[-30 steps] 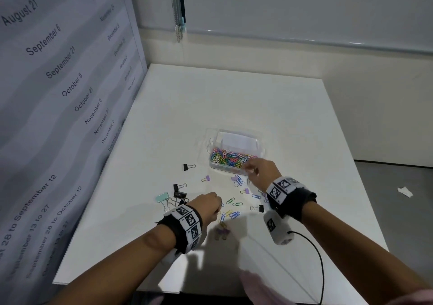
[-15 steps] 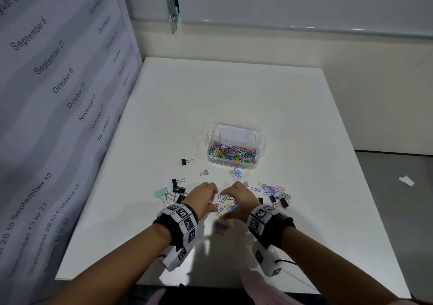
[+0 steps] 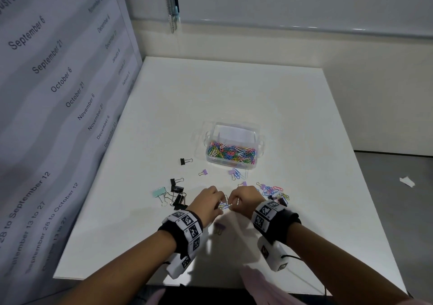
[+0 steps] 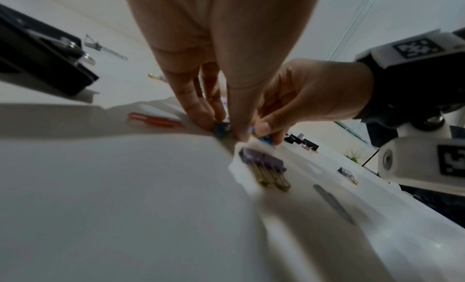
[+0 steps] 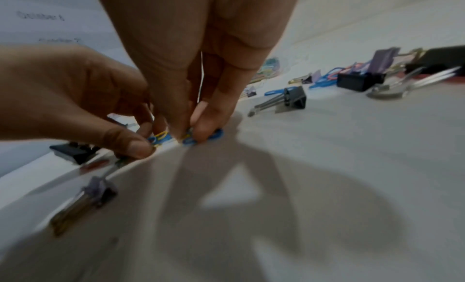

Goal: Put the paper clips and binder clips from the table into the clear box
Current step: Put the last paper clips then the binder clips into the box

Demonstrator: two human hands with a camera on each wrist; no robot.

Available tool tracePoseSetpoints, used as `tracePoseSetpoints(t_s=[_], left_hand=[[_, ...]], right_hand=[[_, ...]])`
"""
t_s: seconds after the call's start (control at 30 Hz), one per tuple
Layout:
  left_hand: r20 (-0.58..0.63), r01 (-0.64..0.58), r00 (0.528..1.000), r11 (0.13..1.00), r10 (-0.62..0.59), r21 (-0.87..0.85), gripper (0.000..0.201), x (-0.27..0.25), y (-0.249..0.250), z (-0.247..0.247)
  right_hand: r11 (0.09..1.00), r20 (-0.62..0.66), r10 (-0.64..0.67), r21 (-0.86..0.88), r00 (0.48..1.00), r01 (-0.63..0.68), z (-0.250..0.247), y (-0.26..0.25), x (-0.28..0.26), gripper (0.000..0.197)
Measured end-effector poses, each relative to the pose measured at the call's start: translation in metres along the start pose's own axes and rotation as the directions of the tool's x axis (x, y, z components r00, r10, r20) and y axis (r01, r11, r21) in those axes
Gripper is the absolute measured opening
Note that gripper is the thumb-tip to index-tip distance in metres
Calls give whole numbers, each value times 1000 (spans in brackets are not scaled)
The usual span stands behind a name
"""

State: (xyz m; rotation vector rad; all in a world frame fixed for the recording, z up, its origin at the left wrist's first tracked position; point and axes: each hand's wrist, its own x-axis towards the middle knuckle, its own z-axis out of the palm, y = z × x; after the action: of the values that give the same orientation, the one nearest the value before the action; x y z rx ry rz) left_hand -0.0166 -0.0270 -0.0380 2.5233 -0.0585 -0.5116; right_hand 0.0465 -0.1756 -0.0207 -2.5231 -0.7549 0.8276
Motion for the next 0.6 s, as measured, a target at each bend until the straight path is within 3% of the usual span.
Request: tracePoseSetpoints(t_s=[0.2,0.47,0.6], left_hand=[[29,-58,998,976,53,209,18,9,2,-5],[184,-126,982,867,41,483,33,16,10,-8],[89,-142,990,806,111,574,29,15,21,-17]], right_hand=[[998,0,-60,-13,998,60,-7,16,-7,51],[996,58,-49,-69,997,53,-5,13,-2,21],[989,118,-25,-141,993,42,-3,7,-3,19]])
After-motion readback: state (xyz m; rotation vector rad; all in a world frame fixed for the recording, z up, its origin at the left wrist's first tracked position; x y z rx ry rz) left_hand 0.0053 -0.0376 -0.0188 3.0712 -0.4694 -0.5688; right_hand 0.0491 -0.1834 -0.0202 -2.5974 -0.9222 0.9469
